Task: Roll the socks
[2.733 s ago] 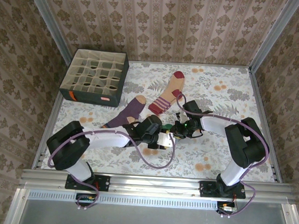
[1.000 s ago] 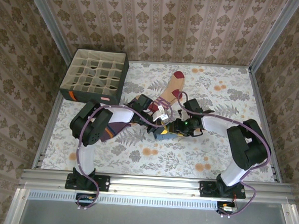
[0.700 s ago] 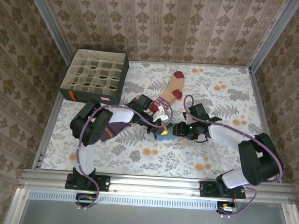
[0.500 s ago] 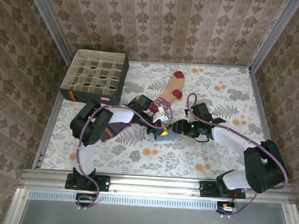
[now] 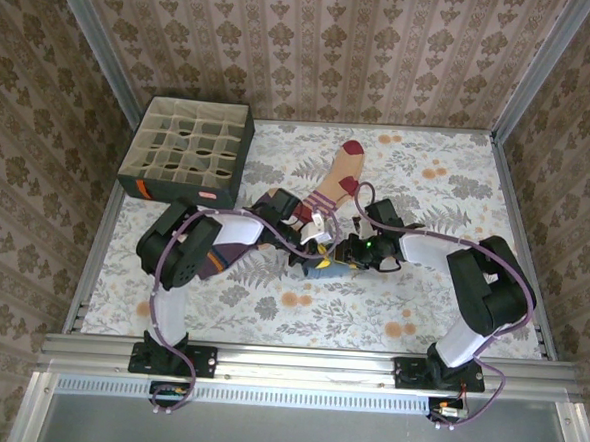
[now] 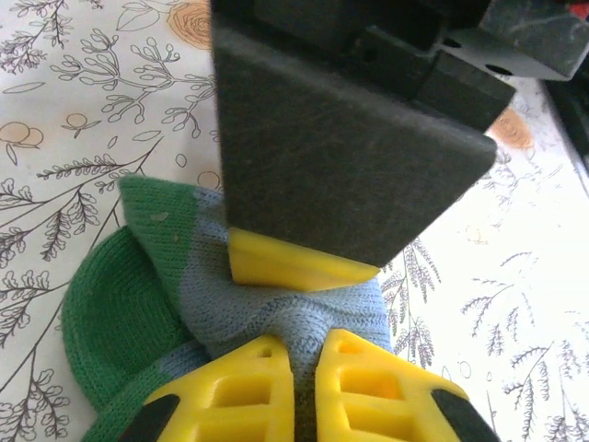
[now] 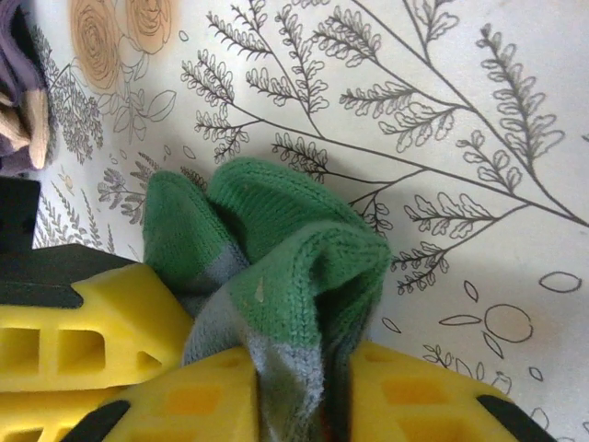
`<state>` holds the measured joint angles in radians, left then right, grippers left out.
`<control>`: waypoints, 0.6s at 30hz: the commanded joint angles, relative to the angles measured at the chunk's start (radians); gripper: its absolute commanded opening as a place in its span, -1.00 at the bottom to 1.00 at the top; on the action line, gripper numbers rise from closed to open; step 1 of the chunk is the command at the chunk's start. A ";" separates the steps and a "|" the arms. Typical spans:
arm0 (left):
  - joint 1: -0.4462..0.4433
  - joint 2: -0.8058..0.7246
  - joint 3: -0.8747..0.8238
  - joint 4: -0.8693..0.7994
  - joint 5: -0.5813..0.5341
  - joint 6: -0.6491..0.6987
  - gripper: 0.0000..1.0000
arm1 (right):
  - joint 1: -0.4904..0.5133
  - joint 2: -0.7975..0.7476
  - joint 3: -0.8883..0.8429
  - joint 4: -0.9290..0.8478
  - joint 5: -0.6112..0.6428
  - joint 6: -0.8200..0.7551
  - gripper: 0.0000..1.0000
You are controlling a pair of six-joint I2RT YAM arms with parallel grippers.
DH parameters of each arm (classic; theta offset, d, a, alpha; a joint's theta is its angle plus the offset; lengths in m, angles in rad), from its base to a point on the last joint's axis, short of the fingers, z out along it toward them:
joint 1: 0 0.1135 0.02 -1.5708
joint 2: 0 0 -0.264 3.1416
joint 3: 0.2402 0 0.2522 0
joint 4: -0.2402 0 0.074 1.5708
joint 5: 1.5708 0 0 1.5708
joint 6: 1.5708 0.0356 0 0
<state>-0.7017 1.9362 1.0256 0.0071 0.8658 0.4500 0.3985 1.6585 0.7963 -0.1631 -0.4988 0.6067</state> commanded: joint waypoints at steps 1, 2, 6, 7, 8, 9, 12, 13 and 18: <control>-0.072 -0.021 -0.061 -0.076 -0.211 0.105 -0.65 | 0.032 0.075 -0.016 -0.086 0.066 -0.014 -0.69; -0.084 -0.039 -0.068 -0.076 -0.249 0.120 -0.60 | 0.031 0.079 -0.014 -0.102 0.079 -0.016 -0.71; -0.111 -0.100 -0.090 -0.051 -0.332 0.147 -0.46 | 0.032 0.096 -0.014 -0.127 0.091 -0.017 -0.73; -0.110 -0.109 -0.090 -0.048 -0.339 0.147 -0.42 | 0.031 0.104 -0.013 -0.130 0.092 -0.018 -0.73; -0.111 -0.113 -0.085 -0.053 -0.346 0.148 -0.40 | 0.031 0.109 -0.013 -0.133 0.094 -0.017 -0.74; -0.111 -0.116 -0.076 -0.065 -0.353 0.152 -0.40 | 0.031 0.114 -0.012 -0.137 0.097 -0.018 -0.74; -0.113 -0.131 -0.054 -0.086 -0.369 0.159 -0.36 | 0.032 0.125 -0.008 -0.147 0.104 -0.018 -0.74; -0.114 -0.139 -0.050 -0.090 -0.374 0.160 -0.33 | 0.032 0.127 -0.007 -0.152 0.107 -0.019 -0.74; -0.120 -0.194 -0.030 -0.140 -0.442 0.174 -0.23 | 0.032 0.131 0.001 -0.177 0.124 -0.029 -0.74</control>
<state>-0.8131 1.7763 0.9791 -0.0360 0.4915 0.5835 0.4107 1.7065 0.8429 -0.1867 -0.5060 0.6014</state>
